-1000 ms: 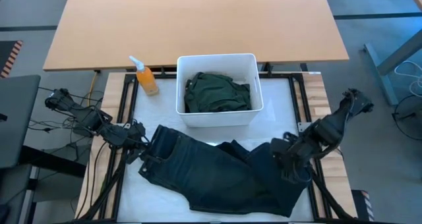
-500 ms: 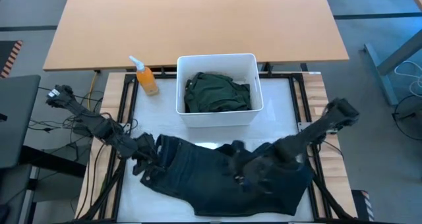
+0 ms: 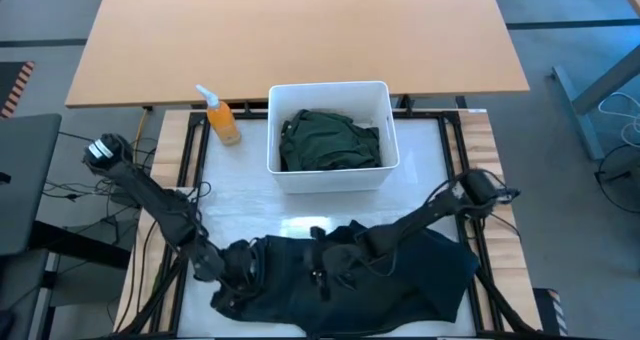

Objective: Fold laundry
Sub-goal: Remove the dark blue jeans from the white bin, then fold the dark blue jeans

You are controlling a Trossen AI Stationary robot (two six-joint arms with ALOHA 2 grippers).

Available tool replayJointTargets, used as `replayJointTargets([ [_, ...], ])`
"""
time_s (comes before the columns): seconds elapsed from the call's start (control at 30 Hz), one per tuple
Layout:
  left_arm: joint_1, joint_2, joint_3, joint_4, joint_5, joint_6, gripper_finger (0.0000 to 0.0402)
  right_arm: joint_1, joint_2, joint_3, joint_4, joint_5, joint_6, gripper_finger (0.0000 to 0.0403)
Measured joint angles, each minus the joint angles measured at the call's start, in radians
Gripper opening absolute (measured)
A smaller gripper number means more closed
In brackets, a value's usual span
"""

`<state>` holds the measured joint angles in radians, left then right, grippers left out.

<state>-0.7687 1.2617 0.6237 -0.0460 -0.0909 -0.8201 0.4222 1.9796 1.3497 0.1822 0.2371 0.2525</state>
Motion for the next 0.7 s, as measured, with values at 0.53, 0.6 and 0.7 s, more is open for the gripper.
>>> replayJointTargets([
  [0.53,0.035,-0.170,0.206,-0.508,0.086,-0.013,0.0100,0.008,0.105,0.000,0.019,-0.032,0.011,0.0187],
  [0.6,0.039,-0.204,0.238,-0.574,0.039,-0.014,0.0100,0.009,0.105,0.000,0.015,-0.032,0.011,0.0187],
  [0.7,0.039,-0.251,0.250,-0.628,-0.156,-0.011,0.0100,0.009,0.105,0.000,0.010,-0.032,0.011,0.0187],
])
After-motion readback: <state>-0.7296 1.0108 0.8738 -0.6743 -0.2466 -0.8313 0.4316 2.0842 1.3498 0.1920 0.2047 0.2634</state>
